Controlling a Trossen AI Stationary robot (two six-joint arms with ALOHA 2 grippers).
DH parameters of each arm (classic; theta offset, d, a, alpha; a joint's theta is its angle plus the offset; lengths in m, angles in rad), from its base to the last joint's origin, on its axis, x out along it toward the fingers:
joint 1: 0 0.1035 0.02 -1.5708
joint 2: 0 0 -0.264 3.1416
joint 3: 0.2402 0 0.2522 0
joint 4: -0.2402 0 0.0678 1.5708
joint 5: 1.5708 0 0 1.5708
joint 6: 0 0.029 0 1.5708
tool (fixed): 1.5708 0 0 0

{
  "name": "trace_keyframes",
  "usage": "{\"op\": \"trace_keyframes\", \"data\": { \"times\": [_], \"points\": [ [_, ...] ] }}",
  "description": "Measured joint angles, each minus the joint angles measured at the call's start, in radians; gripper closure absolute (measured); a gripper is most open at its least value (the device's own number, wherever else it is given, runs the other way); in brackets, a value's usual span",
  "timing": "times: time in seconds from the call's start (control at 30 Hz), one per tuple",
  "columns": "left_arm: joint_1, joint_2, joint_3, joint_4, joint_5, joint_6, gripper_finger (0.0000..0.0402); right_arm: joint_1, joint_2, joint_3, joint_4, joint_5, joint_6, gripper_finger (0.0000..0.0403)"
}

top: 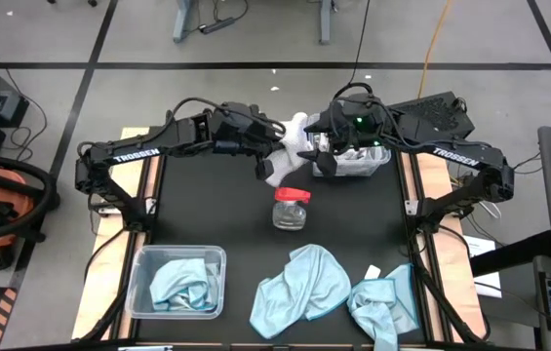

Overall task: Sort microfiber towel by color & place in baskets
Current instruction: Put the gray towel into the top transparent bin

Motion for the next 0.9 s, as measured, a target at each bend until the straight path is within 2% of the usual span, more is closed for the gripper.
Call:
{"op": "trace_keyframes", "data": {
  "times": [0.5,0.73,0.9],
  "points": [
    [-0.058,-0.017,-0.001,-0.005,0.015,0.048,0.0386,0.003,0.065,0.000,0.036,-0.015,-0.039,0.0063],
    [-0.059,-0.017,0.000,-0.003,0.043,0.048,0.0382,0.010,0.065,0.000,0.054,-0.059,-0.063,0.0123],
    [-0.058,-0.017,0.000,0.002,0.042,0.048,0.0375,0.016,0.067,0.000,0.061,-0.057,-0.089,0.0203]
  ]
}}
